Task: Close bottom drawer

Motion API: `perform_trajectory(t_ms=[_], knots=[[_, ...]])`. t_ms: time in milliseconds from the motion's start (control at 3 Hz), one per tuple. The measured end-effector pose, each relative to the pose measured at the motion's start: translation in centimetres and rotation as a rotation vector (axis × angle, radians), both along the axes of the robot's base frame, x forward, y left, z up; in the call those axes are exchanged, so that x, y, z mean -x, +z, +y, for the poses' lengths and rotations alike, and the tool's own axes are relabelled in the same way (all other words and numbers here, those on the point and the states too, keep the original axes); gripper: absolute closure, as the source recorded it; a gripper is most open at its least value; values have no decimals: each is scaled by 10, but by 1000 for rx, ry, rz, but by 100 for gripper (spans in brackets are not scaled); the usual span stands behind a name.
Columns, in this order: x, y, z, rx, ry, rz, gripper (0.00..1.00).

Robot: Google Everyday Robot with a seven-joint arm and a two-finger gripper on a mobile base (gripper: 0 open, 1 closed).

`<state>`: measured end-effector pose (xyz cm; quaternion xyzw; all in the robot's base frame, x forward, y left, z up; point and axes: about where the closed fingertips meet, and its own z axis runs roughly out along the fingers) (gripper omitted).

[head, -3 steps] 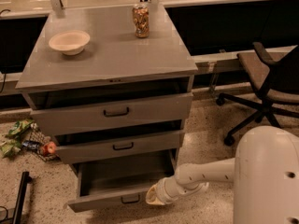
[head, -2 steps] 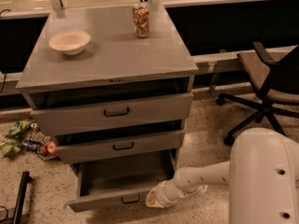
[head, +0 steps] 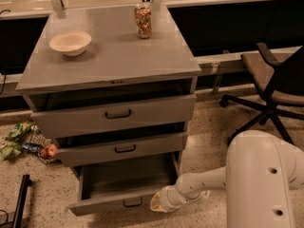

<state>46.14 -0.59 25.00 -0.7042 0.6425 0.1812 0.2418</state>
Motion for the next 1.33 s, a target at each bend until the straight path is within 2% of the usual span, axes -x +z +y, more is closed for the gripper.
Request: perform_trajectory(t_ms=[333, 667, 1000, 1333], knots=[[0, -20, 0, -10, -10, -10, 100], [-6, -50, -7, 23, -61, -44, 100], [-16, -65, -14, 60, -98, -85, 100], [-27, -72, -16, 74, -116, -157, 100]])
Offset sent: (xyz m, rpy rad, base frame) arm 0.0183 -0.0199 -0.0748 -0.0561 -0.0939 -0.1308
